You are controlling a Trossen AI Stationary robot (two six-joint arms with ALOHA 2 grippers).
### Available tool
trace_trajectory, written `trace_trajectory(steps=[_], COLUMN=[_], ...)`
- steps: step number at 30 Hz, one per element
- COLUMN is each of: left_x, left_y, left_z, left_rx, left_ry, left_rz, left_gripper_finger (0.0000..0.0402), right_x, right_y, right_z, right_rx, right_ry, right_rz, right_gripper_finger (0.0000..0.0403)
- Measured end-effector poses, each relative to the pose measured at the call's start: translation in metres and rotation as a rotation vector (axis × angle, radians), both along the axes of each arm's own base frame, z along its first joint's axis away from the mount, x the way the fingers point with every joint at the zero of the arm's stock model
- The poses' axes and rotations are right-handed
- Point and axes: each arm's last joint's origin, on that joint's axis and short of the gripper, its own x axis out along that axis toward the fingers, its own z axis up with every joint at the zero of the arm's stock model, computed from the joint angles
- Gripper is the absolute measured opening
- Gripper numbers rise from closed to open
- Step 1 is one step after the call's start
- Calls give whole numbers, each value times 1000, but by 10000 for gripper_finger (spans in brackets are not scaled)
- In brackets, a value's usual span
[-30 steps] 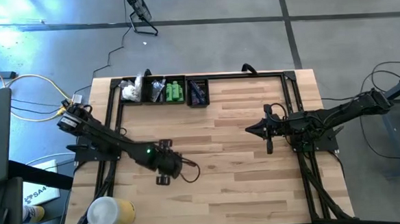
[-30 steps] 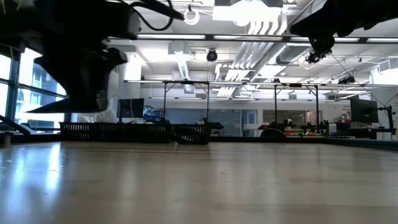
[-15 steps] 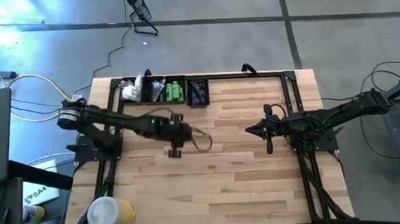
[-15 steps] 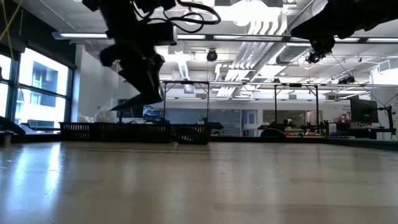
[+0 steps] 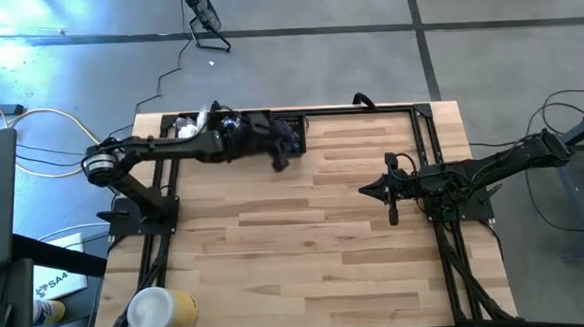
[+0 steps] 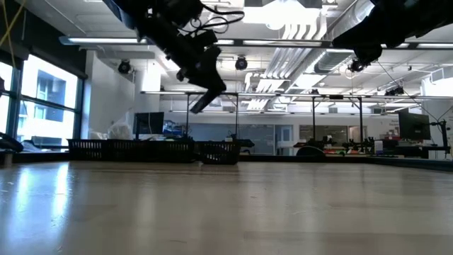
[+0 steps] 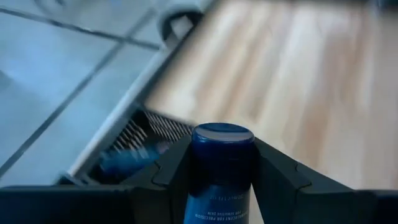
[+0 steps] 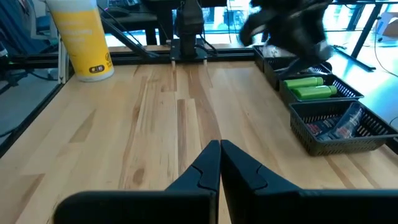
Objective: Pick & Place Travel size toiletries
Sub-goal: Put the shave cream into the right black bin
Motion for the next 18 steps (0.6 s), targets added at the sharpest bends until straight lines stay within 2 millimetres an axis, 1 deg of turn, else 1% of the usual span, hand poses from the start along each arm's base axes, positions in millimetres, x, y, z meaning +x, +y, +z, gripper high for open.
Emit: trace_trajectory(steps=[4,9,14,16,18], left_x=[0,-2,-3,2,7], left_y=[21,35,39,38,37], left_z=[14,25,27,23,15], left_rx=[-14,-68,-90,-79,-87], left_ry=[-200,-375,-440,-446,-432], left_rz=[99,188,276,291,311], left_gripper_finger=[136,136,136,136,136], right_x=[0,0,0,0,0], right_y=[0,0,0,0,0], right_z=[0,0,0,0,0], right_rx=[-1,-1,-1,-1,-1], right_ry=[3,3,3,3,3], right_rz=[0,0,0,0,0], right_gripper_finger=[5,5,5,5,5])
